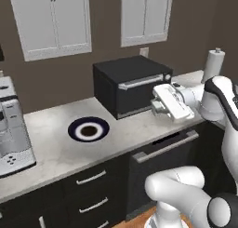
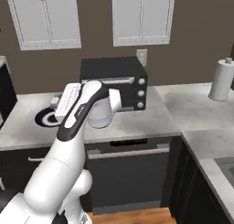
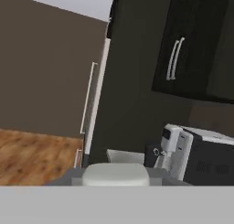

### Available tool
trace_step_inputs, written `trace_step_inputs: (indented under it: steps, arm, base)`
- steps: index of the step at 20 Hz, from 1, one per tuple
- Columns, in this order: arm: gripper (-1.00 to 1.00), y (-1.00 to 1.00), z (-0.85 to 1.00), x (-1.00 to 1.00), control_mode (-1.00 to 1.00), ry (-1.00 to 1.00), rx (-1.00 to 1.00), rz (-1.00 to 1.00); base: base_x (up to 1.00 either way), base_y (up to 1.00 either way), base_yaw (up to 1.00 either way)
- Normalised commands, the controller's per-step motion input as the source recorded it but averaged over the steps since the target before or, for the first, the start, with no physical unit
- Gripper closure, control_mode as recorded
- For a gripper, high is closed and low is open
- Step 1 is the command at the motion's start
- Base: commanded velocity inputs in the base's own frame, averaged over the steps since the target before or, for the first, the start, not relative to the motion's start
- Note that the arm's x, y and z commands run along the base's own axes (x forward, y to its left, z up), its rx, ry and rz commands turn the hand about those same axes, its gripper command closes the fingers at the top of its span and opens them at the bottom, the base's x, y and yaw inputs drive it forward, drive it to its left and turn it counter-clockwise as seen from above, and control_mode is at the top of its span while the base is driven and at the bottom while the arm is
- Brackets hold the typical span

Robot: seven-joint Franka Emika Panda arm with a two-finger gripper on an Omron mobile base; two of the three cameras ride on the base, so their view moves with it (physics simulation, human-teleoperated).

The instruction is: Pick up the marshmallow and place it in the cup of hot chocolate on the dining counter.

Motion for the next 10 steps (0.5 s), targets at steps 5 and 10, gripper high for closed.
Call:
trace_step_inputs:
  steps: [5, 10]
  arm:
    - [1.0, 0.0, 0.0, 0.0, 1.0, 0.0, 0.0, 0.0]
    - [1.0, 0.0, 0.0, 0.0, 1.0, 0.0, 0.0, 0.0]
  base:
    - [0.0, 0.03, -1.0]
    - [0.0, 0.02, -1.0]
